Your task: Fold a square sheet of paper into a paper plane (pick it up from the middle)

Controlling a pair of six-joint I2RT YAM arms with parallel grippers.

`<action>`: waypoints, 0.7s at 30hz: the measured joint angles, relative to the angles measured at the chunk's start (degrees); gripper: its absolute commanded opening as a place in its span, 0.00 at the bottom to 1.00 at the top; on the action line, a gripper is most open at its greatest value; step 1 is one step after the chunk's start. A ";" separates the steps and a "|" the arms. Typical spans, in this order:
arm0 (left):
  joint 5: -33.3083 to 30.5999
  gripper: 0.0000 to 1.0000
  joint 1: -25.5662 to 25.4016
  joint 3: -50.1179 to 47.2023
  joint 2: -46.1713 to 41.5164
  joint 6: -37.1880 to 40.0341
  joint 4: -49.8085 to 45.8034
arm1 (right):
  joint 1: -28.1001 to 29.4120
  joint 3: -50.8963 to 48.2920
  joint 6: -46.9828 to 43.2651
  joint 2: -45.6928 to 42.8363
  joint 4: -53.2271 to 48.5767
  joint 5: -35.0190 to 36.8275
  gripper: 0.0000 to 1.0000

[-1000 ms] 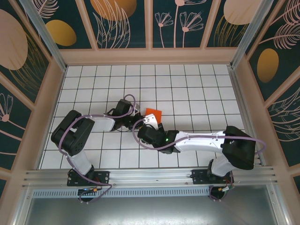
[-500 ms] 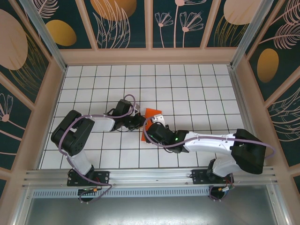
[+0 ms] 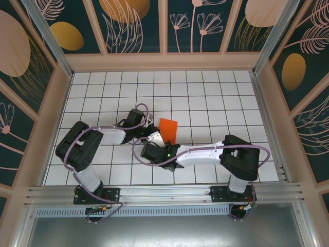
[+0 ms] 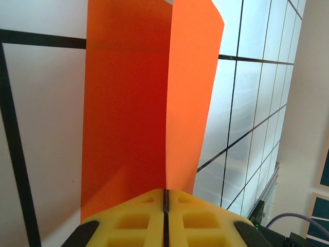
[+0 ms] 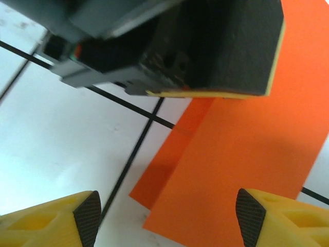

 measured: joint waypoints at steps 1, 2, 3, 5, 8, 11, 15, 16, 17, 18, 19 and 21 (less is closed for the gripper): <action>0.00 0.10 0.00 0.00 0.00 -0.02 0.00 | 0.09 0.00 0.02 0.09 -0.66 0.46 0.68; 0.00 0.10 0.00 0.00 0.00 -0.02 0.00 | 0.13 0.00 0.02 0.11 -1.16 0.74 0.66; 0.00 0.10 0.00 0.00 0.00 0.00 0.00 | 0.13 0.00 -0.15 0.11 -1.31 0.94 0.63; 0.02 0.10 0.00 0.00 0.00 0.00 0.00 | 0.13 0.00 -0.26 0.13 -1.33 1.01 0.58; 0.02 0.10 0.00 0.00 0.00 0.00 -0.02 | 0.13 0.13 -0.31 0.28 -1.38 0.98 0.51; 0.04 0.10 0.00 0.00 0.00 0.00 -0.22 | 0.13 0.46 -0.33 0.59 -1.36 0.92 0.44; 0.04 0.10 0.00 0.00 0.00 0.02 -0.44 | 0.13 0.50 -0.28 0.63 -1.31 0.87 0.30; 0.04 0.11 0.00 0.02 0.00 0.02 -0.46 | 0.13 0.50 -0.33 0.63 -1.31 0.87 0.27; 0.04 0.11 0.00 0.02 0.00 0.02 -0.50 | 0.13 0.50 -0.24 0.63 -1.31 0.85 0.23; 0.02 0.12 0.00 0.02 -0.11 0.02 -0.70 | 0.13 0.46 -0.17 0.63 -1.29 0.81 0.20; 0.02 0.13 0.00 0.02 -0.35 0.02 -1.01 | 0.13 0.46 -0.44 0.59 -1.31 0.66 0.16; 0.00 0.15 0.00 0.02 -1.18 0.07 -1.64 | 0.11 0.37 -0.68 0.46 -1.18 0.20 0.08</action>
